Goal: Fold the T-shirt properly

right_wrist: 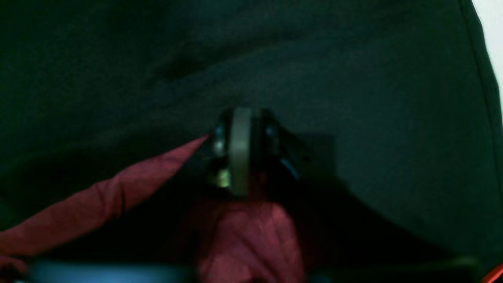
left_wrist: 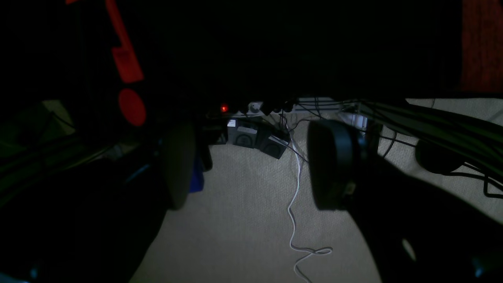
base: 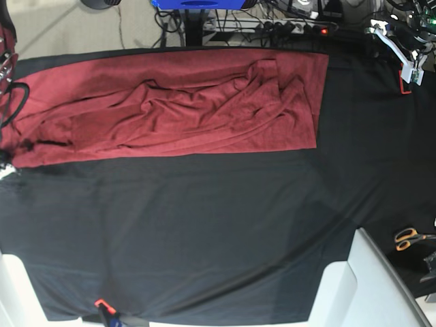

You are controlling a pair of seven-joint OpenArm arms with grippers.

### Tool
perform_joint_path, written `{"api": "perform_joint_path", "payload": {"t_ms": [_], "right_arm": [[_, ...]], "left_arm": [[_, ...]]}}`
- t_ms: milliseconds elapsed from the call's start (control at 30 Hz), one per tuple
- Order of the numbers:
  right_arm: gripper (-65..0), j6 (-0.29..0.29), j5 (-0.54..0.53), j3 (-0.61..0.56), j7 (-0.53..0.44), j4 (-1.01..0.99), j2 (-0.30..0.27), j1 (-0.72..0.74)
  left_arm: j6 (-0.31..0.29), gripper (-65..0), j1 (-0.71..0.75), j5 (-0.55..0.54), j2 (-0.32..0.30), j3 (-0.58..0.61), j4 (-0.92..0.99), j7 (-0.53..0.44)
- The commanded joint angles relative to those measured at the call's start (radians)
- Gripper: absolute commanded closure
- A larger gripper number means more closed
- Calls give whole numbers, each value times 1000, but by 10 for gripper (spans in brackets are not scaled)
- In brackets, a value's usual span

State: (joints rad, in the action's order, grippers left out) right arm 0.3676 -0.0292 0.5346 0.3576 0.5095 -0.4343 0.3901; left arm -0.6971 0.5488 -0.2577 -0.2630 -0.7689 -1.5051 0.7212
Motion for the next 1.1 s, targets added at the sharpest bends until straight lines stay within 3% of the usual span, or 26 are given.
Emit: {"api": "perform_joint_path", "payload": {"t_ms": [0, 100, 333, 500, 700, 1067], "right_arm": [[-189, 43, -27, 0, 7, 21, -27, 27], [-255, 140, -48, 0, 36, 21, -27, 37], [-254, 140, -47, -8, 37, 15, -21, 37], [-188, 138, -44, -8, 37, 11, -21, 37], [-240, 74, -44, -8, 34, 15, -25, 34], [-242, 74, -44, -9, 36, 10, -21, 25]], "left_arm": [[-1, -431, 6, -4, -15, -8, -10, -12], [-1, -431, 4, -4, -15, -5, -13, -12], [-1, -431, 6, -4, -17, -10, -9, -12], [-1, -431, 6, -4, -17, -11, -10, -12], [-1, -431, 6, -4, -17, -8, -13, -12], [-1, -431, 7, -4, -17, -11, -12, -12]]}}
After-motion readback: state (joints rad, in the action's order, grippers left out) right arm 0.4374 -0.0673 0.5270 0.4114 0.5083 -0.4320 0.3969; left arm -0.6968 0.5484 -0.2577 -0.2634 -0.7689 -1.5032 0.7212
